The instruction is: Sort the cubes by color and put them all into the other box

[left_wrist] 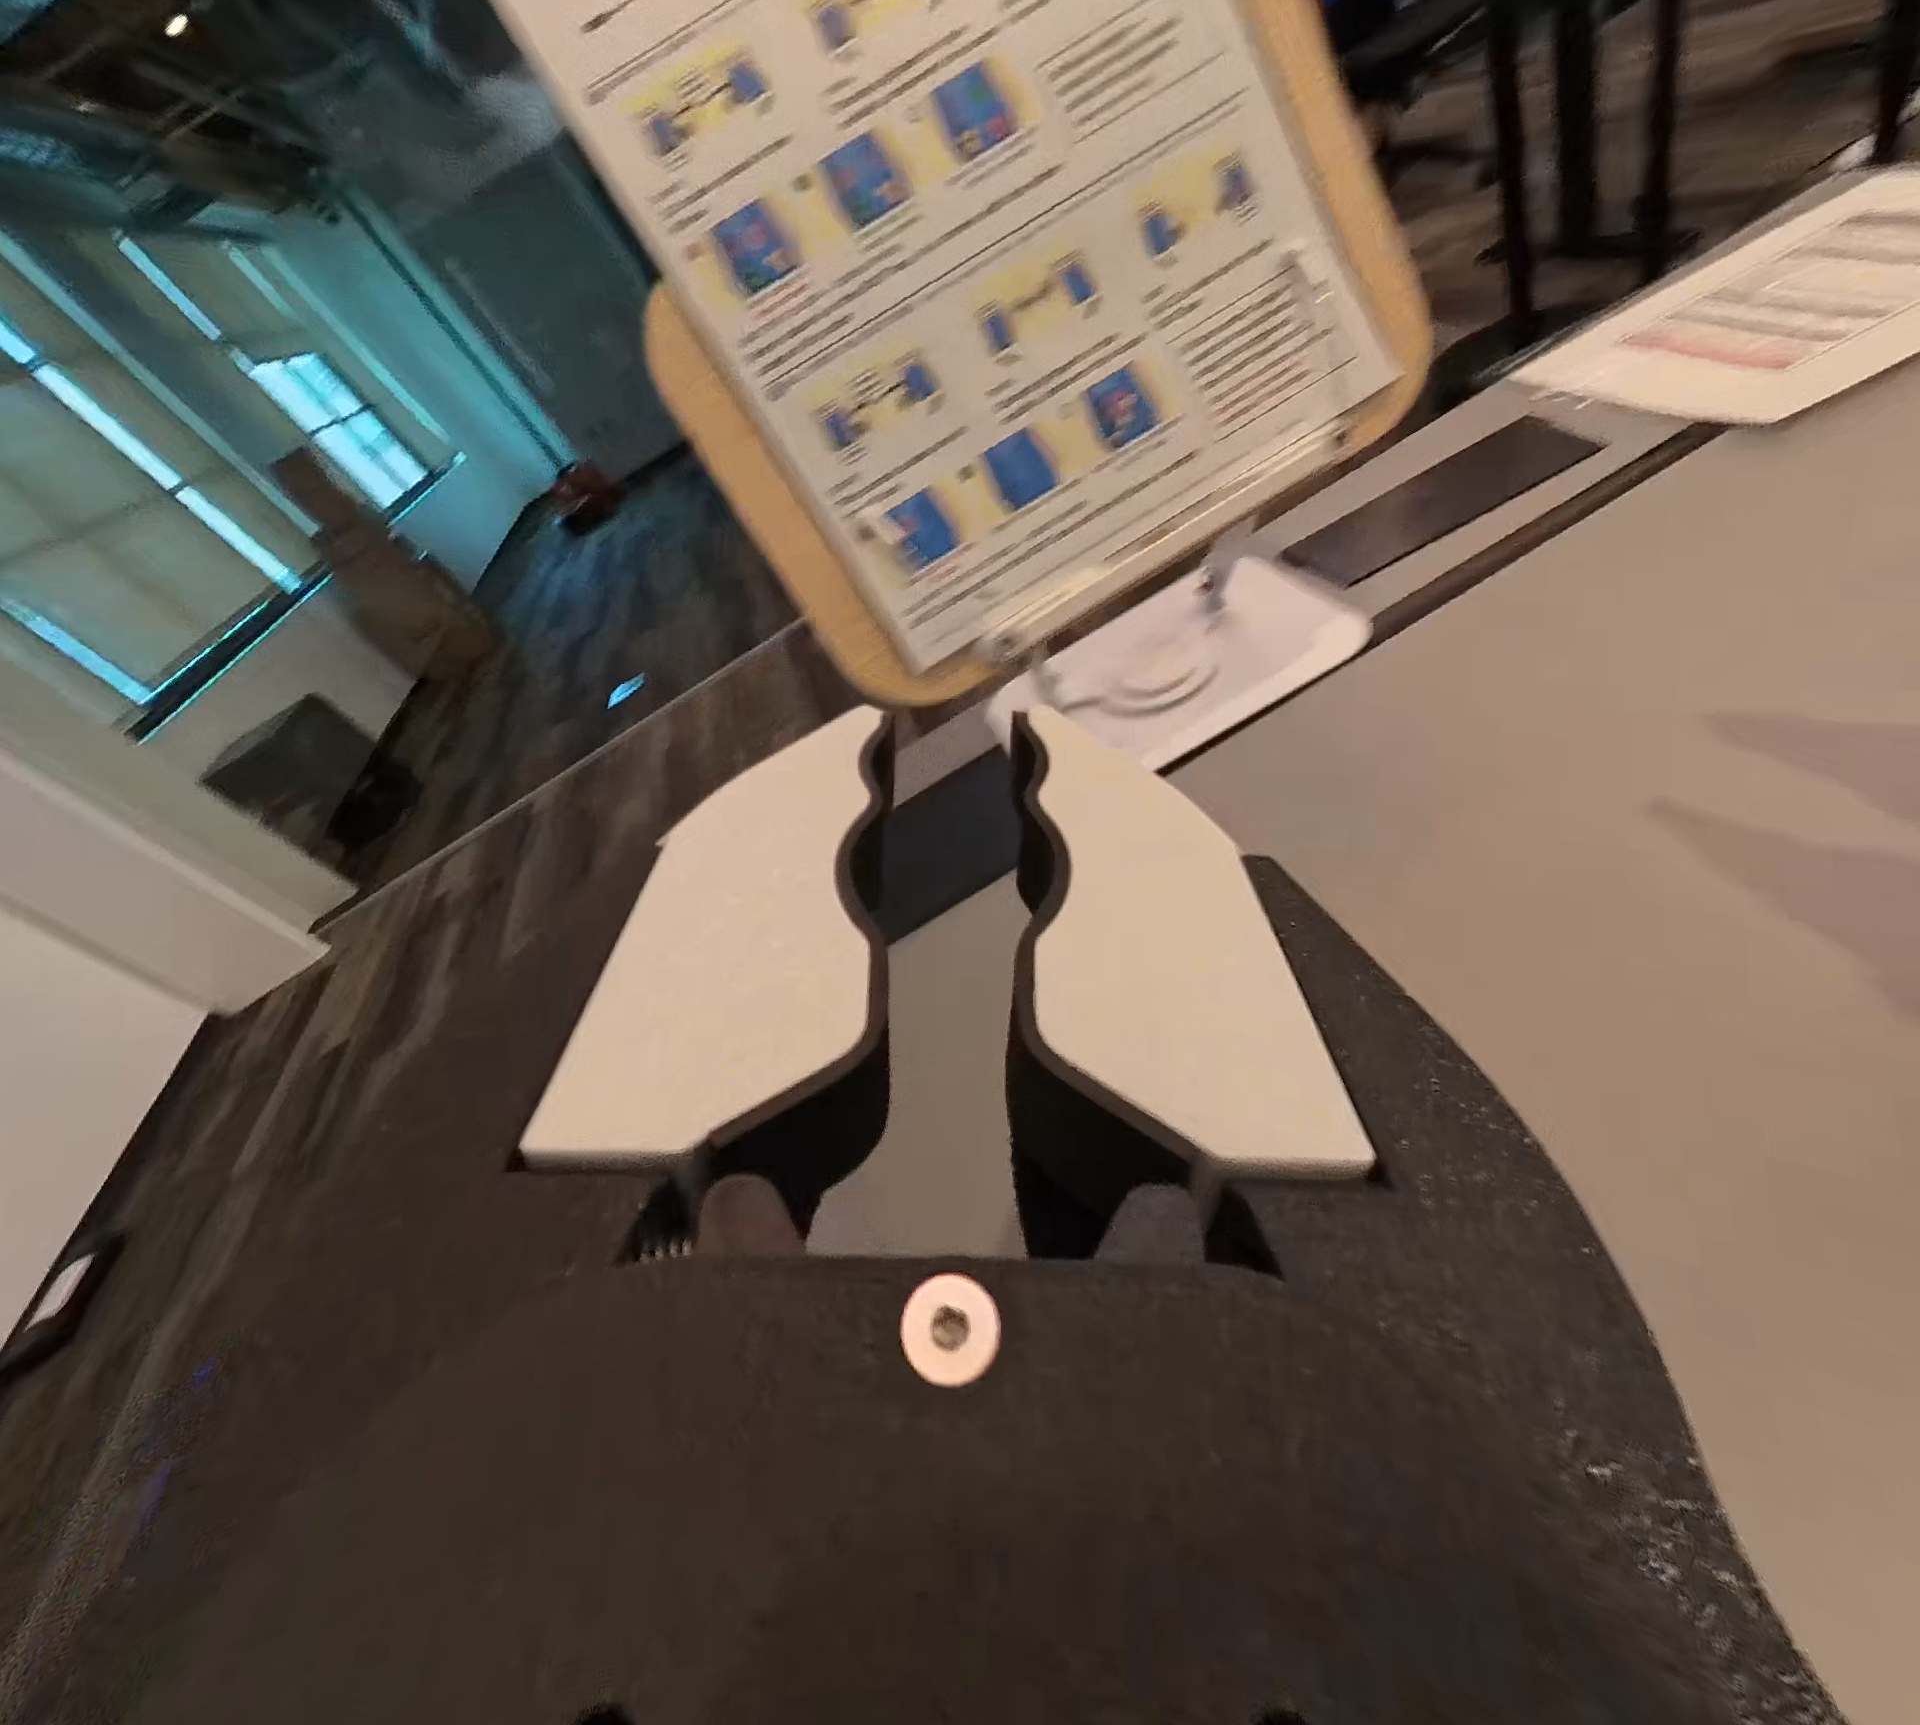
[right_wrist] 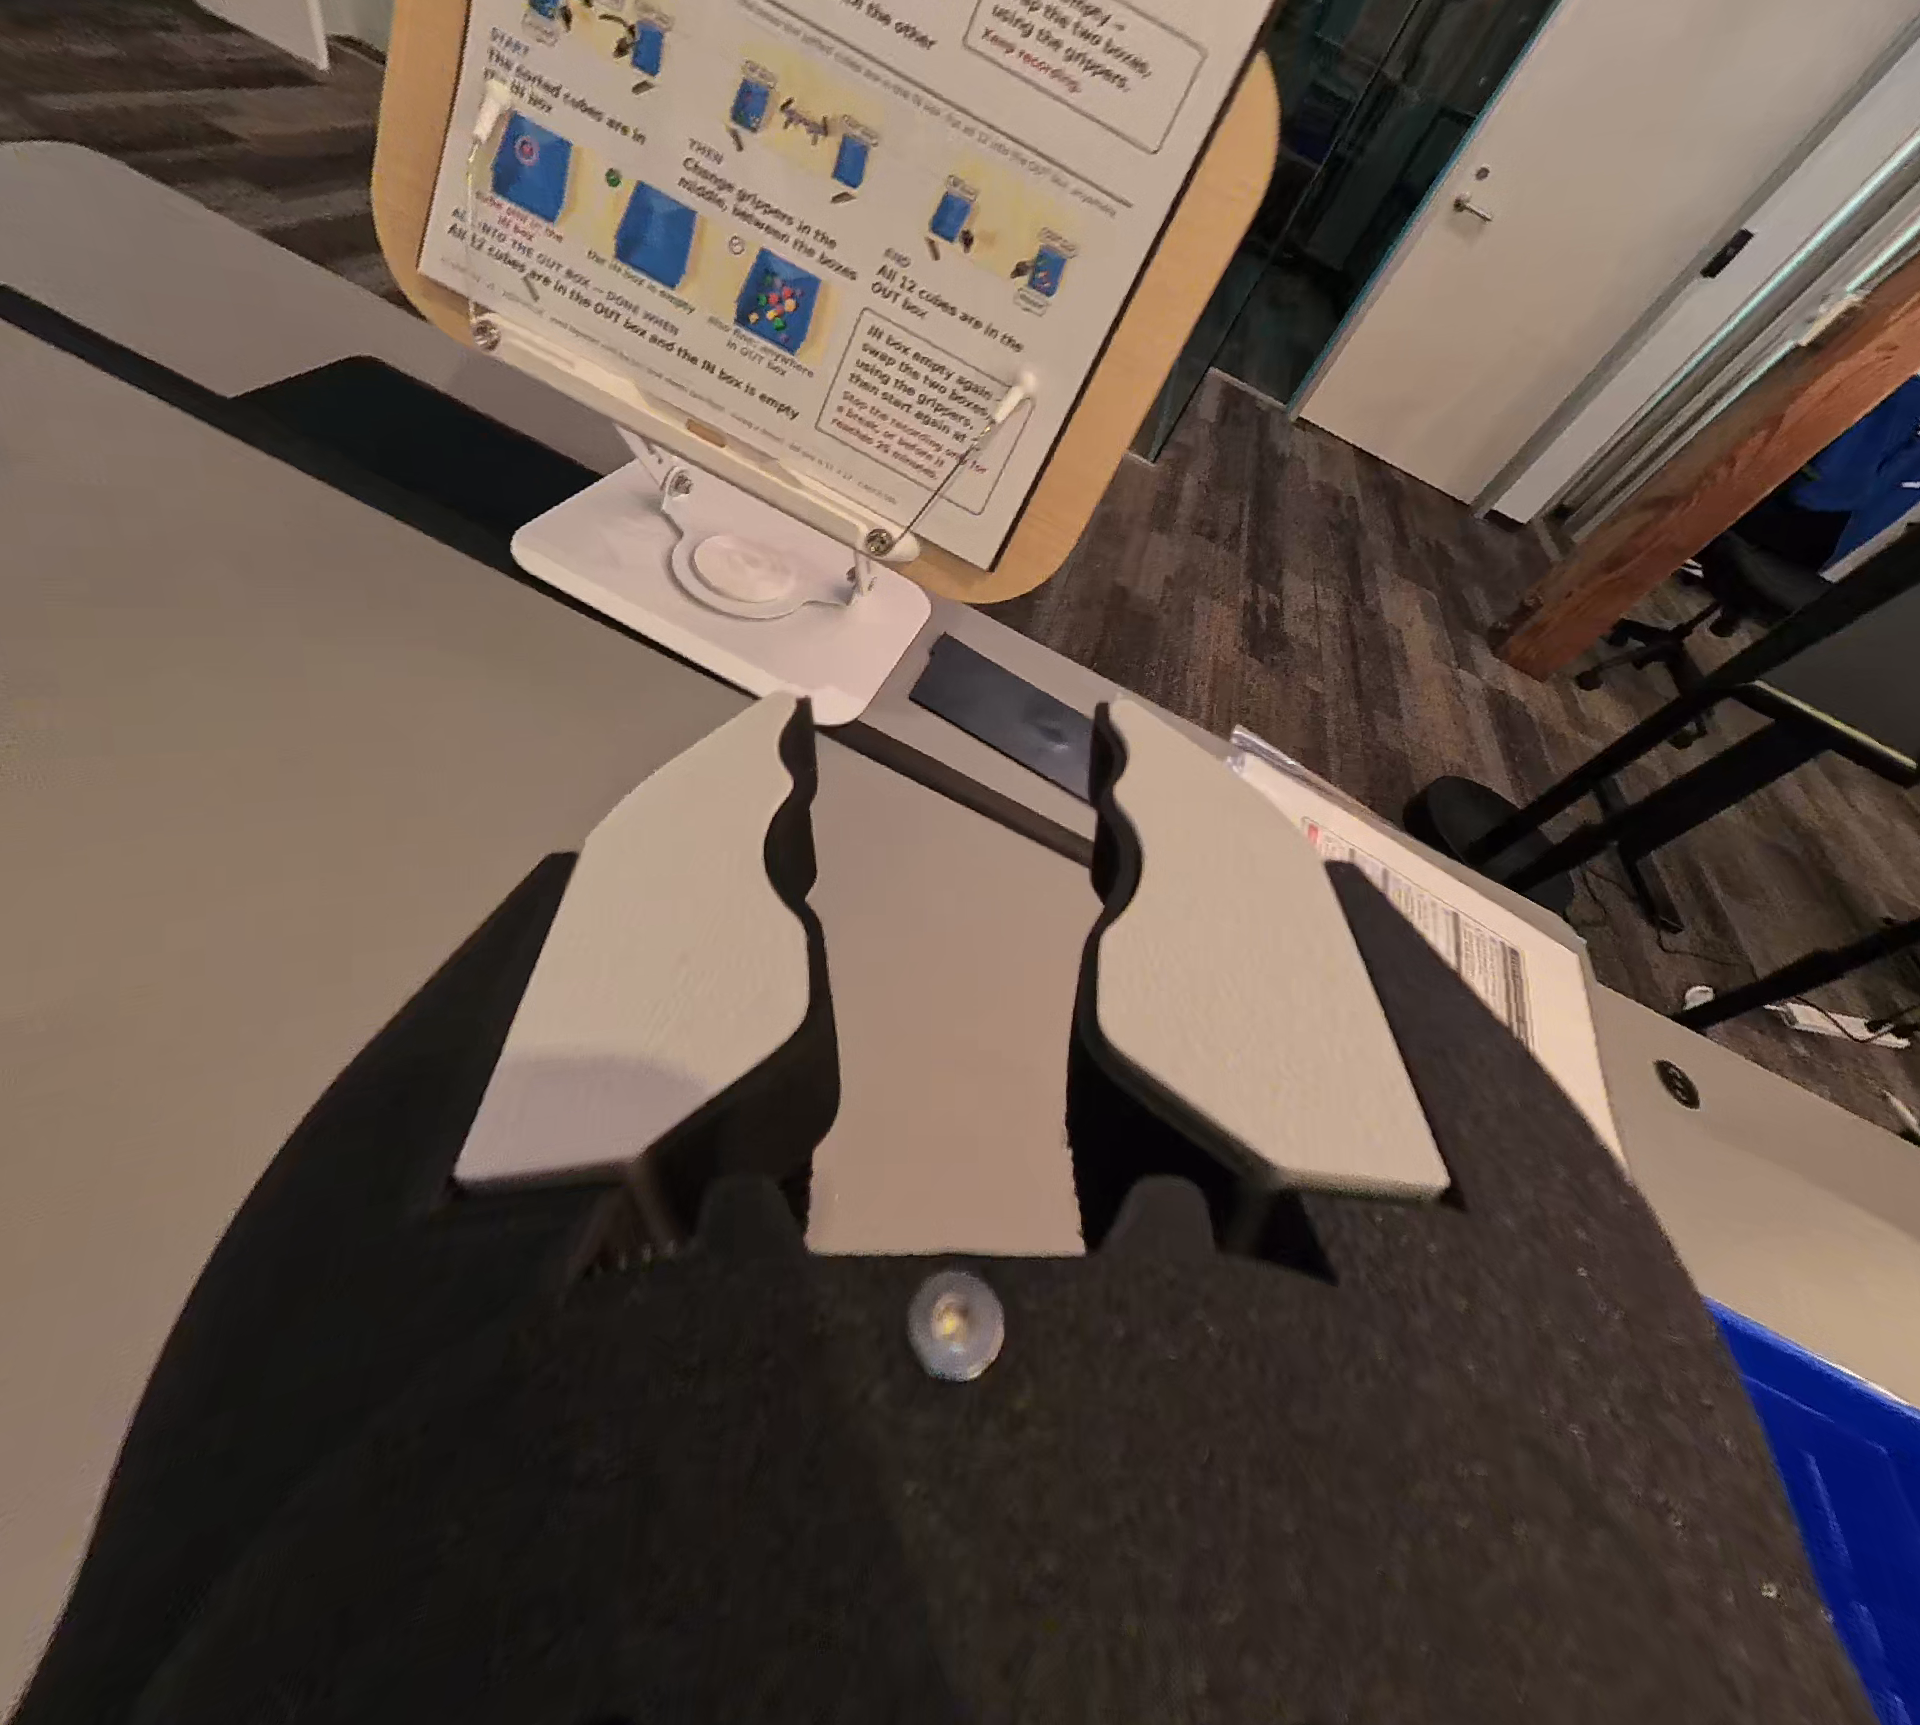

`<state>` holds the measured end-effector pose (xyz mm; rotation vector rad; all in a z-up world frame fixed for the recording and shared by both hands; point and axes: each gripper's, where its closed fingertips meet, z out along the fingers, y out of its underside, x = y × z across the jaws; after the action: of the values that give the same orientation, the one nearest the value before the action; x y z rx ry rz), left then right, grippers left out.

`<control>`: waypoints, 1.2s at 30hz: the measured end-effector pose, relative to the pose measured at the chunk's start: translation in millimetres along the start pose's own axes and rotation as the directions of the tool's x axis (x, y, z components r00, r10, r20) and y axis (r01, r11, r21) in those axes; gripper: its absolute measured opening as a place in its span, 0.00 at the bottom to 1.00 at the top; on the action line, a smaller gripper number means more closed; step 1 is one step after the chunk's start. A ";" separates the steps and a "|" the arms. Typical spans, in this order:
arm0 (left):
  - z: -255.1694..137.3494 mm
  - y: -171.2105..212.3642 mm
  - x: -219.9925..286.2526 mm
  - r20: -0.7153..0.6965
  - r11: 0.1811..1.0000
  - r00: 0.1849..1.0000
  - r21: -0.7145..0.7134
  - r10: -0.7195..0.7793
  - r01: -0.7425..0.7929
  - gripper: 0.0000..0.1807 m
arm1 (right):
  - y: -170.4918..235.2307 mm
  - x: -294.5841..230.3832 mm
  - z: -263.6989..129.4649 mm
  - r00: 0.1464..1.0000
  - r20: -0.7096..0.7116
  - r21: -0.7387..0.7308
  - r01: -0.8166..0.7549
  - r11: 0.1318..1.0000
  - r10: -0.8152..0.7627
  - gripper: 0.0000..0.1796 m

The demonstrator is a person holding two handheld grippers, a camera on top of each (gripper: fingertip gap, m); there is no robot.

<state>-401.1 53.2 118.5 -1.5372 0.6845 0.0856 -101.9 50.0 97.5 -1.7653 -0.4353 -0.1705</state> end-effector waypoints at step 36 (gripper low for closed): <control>-81.4 372.6 -143.9 -0.015 0.345 0.950 -0.933 -0.312 0.098 0.12 | 64.4 -5.2 38.4 0.990 0.140 -0.252 0.007 0.968 0.030 0.29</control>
<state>-719.5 55.8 -136.2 -2.8000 0.5895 0.1476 -86.8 74.2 28.0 -2.0379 -0.5252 -0.0935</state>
